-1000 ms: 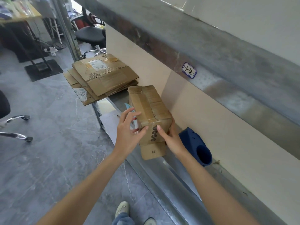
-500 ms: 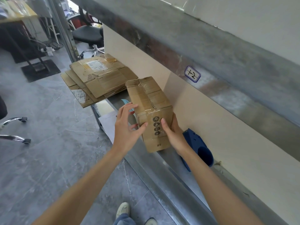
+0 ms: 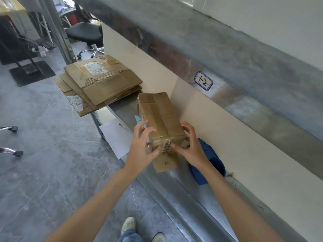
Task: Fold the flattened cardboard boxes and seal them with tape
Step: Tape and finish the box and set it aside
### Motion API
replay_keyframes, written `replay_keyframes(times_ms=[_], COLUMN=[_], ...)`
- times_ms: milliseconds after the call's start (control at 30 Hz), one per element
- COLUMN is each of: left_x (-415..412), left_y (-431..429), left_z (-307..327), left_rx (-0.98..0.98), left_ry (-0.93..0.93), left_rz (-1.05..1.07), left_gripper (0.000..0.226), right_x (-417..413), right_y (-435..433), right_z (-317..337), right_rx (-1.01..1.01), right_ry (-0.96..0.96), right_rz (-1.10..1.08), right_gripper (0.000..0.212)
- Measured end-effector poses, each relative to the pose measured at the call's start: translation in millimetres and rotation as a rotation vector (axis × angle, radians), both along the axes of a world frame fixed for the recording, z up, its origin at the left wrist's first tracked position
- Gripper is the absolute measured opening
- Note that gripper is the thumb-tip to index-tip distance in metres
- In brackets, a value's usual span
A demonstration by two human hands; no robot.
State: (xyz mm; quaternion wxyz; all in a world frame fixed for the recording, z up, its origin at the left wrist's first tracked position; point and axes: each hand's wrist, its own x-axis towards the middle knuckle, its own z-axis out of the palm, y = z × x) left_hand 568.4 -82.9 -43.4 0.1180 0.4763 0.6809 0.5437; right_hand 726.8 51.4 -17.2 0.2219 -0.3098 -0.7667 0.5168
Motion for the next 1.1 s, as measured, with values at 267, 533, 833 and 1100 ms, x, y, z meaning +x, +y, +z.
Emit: replay_keyframes(times_ms=[267, 533, 833, 1100], left_x=[1, -14, -5, 2], left_y=[7, -14, -26, -32], left_z=[0, 16, 38, 38], left_rx=[-0.023, -0.142, -0.365, -0.389], left_ry=[0.015, 0.204, 0.649, 0.743], left_rz=[-0.013, -0.056, 0.044, 0.089], left_gripper=[0.052, 0.053, 0.063, 0.073], right_x=[5, 25, 78, 80], right_y=[14, 6, 3, -10], right_z=[3, 23, 7, -9], right_rx=[0.351, 0.400, 0.534, 0.402], right_ry=[-0.144, -0.266, -0.702, -0.759], right_rz=[0.014, 0.044, -0.080, -0.164], right_gripper=[0.052, 0.072, 0.063, 0.079])
